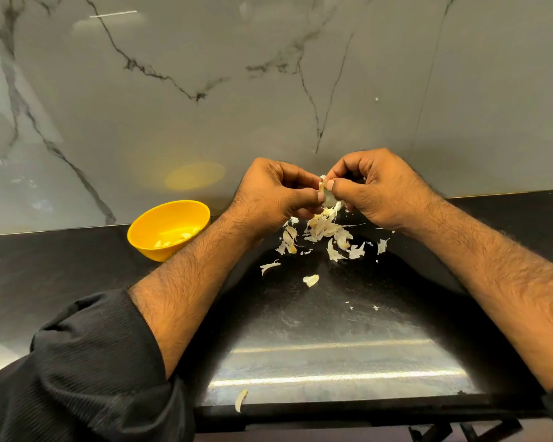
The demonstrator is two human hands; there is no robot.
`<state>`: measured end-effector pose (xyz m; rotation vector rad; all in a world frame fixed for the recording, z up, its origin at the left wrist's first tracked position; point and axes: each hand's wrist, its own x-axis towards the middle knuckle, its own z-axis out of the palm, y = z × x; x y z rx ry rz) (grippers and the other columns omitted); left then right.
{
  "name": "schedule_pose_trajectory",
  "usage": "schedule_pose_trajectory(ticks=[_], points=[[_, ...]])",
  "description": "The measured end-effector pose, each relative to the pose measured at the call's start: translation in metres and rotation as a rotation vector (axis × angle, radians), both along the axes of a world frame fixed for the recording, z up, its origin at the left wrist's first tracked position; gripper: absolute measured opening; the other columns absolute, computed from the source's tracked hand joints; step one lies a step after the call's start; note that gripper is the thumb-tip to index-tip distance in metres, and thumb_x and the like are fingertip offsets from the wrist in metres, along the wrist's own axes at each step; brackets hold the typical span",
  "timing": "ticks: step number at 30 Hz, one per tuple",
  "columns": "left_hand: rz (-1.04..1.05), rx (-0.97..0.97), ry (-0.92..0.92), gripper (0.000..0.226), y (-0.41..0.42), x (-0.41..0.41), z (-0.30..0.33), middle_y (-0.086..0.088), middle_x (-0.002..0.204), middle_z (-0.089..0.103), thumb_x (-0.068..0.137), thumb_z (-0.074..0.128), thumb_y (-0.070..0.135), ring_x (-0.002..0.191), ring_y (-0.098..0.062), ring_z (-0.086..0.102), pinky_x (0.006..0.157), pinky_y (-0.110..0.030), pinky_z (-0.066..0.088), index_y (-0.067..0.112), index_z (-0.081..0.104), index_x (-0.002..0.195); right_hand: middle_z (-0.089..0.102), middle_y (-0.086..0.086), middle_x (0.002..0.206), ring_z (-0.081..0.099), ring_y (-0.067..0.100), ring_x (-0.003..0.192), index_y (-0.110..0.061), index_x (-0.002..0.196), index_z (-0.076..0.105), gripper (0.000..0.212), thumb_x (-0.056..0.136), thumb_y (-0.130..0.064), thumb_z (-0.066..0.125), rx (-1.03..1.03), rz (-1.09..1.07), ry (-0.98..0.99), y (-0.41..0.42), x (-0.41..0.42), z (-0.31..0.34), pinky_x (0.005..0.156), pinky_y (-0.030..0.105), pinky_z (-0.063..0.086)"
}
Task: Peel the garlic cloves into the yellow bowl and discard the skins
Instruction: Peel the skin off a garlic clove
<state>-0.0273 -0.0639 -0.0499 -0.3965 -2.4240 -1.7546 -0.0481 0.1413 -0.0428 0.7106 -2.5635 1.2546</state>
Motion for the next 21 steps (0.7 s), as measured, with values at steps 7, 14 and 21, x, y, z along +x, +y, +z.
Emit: schedule_pose_trajectory(ticks=[7, 14, 21], points=[[0.001, 0.036, 0.011, 0.025, 0.0009, 0.0002, 0.0021, -0.019, 0.09, 0.079, 0.091, 0.077, -0.004, 0.079, -0.03, 0.079, 0.073, -0.037, 0.066, -0.004, 0.067, 0.113, 0.07, 0.007, 0.075, 0.061, 0.016, 0.064, -0.02, 0.09, 0.075, 0.01, 0.097, -0.025, 0.071, -0.068, 0.013, -0.068, -0.0007, 0.001, 0.0014, 0.073, 0.055, 0.061], [-0.021, 0.179, -0.019, 0.021, -0.0011, 0.0016, 0.0045, -0.017, 0.091, 0.079, 0.09, 0.076, -0.007, 0.078, -0.025, 0.078, 0.073, -0.032, 0.065, -0.007, 0.068, 0.109, 0.071, 0.001, 0.074, 0.064, 0.007, 0.06, -0.016, 0.09, 0.074, 0.009, 0.097, -0.019, 0.071, -0.023, -0.026, -0.103, 0.0013, -0.0036, -0.0001, 0.072, 0.039, 0.063], [-0.021, 0.183, -0.015, 0.015, -0.0028, 0.0016, 0.0033, -0.018, 0.096, 0.079, 0.093, 0.074, -0.004, 0.081, -0.025, 0.078, 0.074, -0.031, 0.065, -0.001, 0.073, 0.108, 0.075, -0.006, 0.078, 0.071, 0.003, 0.066, -0.022, 0.09, 0.076, 0.013, 0.099, -0.03, 0.071, 0.224, -0.066, -0.135, 0.0043, -0.0043, 0.0053, 0.063, 0.022, 0.054]])
